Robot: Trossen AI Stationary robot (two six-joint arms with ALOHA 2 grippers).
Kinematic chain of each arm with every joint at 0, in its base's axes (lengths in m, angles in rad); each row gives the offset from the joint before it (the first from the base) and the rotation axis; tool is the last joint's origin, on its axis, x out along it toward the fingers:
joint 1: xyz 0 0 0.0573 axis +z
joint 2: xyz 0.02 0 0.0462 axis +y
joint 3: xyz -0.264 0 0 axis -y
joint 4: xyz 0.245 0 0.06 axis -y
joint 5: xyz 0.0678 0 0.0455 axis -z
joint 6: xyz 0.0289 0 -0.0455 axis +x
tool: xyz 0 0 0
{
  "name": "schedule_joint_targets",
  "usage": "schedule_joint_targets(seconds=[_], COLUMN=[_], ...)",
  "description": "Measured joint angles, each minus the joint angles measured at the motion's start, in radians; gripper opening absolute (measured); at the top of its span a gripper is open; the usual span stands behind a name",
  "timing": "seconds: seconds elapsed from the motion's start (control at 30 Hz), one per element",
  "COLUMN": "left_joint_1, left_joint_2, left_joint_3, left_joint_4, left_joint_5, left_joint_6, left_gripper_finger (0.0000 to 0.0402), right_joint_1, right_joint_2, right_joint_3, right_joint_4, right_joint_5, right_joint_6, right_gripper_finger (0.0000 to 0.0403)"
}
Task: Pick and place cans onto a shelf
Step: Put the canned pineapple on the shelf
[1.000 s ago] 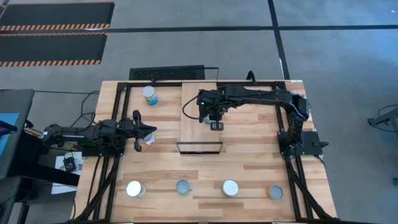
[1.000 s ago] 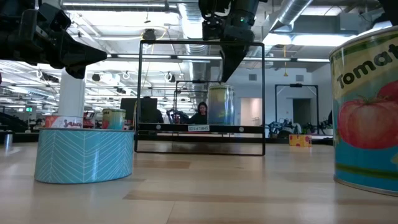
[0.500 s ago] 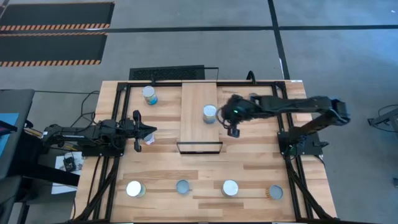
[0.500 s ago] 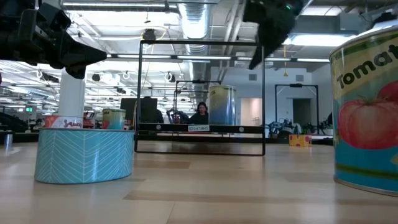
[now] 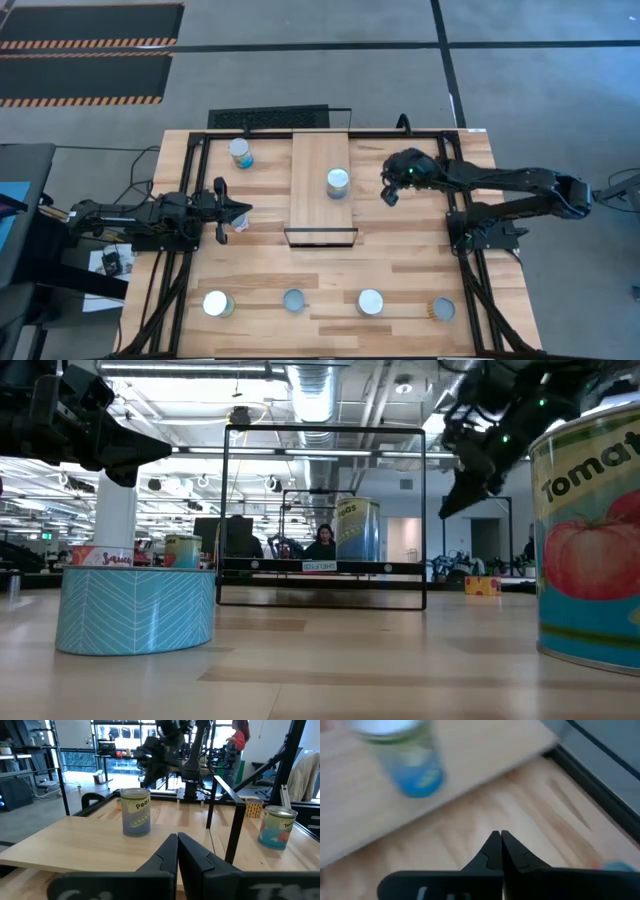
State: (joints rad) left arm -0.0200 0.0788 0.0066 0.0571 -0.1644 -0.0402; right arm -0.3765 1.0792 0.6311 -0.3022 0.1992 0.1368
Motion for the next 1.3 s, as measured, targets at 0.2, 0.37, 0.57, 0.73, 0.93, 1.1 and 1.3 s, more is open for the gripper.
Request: schedule_joint_targets(seconds=[0.2, 0.37, 0.57, 0.73, 0.93, 1.1, 1.3], left_joint_1=[0.0, 0.0, 0.0, 0.0, 0.0, 0.0, 0.0], left_joint_2=[0.0, 0.0, 0.0, 0.0, 0.0, 0.0, 0.0], left_joint_3=[0.0, 0.0, 0.0, 0.0, 0.0, 0.0, 0.0], left_joint_4=[0.0, 0.0, 0.0, 0.0, 0.0, 0.0, 0.0], left_joint_5=[0.0, 0.0, 0.0, 0.0, 0.0, 0.0, 0.002], left_joint_6=[-0.003, -0.003, 0.0, 0.001, 0.002, 0.002, 0.002], left_gripper_finger=[0.0, 0.0, 0.0, 0.0, 0.0, 0.0, 0.0], right_joint_1=[-0.178, -0.29, -0.332, -0.333, -0.361, -0.399, -0.386], right_joint_2=[0.047, 0.128, 0.235, 0.308, 0.39, 0.462, 0.477], right_joint_3=[-0.008, -0.008, -0.007, 0.034, 0.084, 0.102, 0.105], right_joint_4=[-0.046, -0.078, -0.09, -0.079, -0.074, -0.071, -0.044], right_joint_5=[0.012, 0.007, 0.024, 0.089, 0.09, 0.092, 0.058], right_joint_6=[0.068, 0.099, 0.108, 0.117, 0.054, 0.036, -0.008], right_gripper_finger=[0.0009, 0.0043, 0.0114, 0.0179, 0.0203, 0.0168, 0.0068])
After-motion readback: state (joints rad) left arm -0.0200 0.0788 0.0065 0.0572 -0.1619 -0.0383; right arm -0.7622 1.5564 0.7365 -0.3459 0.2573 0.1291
